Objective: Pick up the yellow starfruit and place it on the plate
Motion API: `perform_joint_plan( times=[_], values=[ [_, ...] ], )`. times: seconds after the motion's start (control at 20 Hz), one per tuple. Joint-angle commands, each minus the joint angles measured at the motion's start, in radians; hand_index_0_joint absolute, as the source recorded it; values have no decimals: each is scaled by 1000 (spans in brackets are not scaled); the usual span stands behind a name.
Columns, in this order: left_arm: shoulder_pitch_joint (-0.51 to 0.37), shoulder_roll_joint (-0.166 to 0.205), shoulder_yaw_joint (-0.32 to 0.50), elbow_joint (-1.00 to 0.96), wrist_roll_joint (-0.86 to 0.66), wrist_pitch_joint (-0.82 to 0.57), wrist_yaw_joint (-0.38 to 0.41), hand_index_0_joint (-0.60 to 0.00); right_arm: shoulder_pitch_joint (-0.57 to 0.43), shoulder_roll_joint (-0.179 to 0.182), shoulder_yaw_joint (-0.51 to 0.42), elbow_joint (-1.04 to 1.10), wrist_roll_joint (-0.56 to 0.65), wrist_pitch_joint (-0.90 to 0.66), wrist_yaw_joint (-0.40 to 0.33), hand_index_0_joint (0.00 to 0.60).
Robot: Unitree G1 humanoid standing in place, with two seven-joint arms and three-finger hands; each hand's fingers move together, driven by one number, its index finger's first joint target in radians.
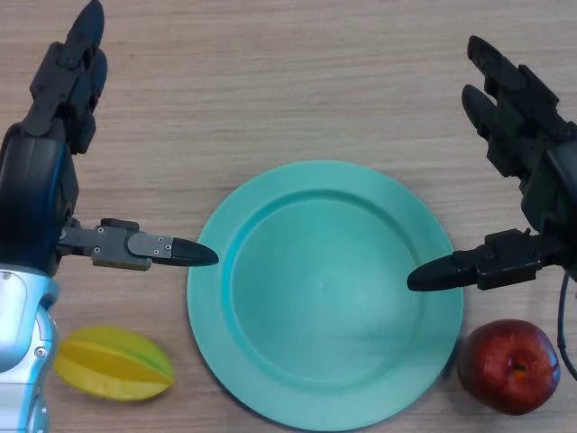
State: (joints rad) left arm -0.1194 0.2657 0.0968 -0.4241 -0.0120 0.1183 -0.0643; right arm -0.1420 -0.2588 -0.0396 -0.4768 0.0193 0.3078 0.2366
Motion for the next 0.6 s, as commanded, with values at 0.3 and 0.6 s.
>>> perform_joint_plan(
  times=[0.3,0.6],
  values=[
    [-38,40,81,-42,-6,-118,34,0,-21,-17,-33,-41,-11,-162,12,0],
    [-11,24,74,-151,1,-28,55,0,-21,-9,-11,-55,-29,-151,21,0]
  ],
)
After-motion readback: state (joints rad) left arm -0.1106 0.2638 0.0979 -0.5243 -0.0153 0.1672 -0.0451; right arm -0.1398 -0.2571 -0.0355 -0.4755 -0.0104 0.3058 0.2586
